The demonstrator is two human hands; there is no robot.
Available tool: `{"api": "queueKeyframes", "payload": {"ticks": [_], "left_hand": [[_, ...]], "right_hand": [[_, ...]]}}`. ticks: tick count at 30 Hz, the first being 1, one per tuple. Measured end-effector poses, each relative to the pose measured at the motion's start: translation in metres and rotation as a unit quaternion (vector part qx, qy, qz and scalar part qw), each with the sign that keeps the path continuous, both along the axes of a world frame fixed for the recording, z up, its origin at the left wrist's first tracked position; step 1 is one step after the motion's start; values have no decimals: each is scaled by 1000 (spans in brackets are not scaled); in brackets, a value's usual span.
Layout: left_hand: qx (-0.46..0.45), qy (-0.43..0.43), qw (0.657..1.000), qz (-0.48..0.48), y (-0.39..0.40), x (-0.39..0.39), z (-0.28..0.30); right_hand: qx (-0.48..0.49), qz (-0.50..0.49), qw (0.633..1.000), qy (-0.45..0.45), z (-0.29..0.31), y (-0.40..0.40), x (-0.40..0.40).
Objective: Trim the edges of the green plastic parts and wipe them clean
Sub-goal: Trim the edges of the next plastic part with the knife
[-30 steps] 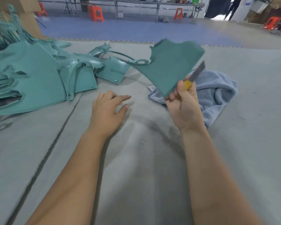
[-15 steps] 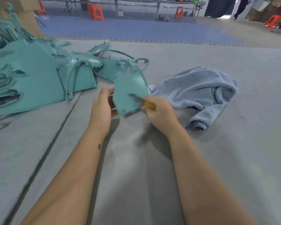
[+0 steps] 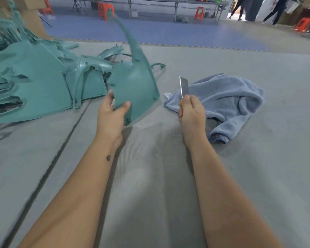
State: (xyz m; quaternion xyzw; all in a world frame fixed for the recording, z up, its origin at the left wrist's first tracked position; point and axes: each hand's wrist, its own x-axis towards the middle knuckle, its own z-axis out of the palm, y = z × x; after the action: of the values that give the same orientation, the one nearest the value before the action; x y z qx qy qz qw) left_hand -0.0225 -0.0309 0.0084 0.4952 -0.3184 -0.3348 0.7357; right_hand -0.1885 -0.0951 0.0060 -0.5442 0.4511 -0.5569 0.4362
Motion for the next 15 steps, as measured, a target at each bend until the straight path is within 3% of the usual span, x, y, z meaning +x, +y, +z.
{"api": "queueKeyframes", "payload": {"ticks": [7, 15], "left_hand": [[-32, 241, 969, -46, -2, 2, 4], [18, 265, 960, -86, -5, -2, 0]], "right_hand": [[-45, 112, 993, 11, -2, 4, 7], [-27, 114, 993, -28, -9, -2, 6]]}}
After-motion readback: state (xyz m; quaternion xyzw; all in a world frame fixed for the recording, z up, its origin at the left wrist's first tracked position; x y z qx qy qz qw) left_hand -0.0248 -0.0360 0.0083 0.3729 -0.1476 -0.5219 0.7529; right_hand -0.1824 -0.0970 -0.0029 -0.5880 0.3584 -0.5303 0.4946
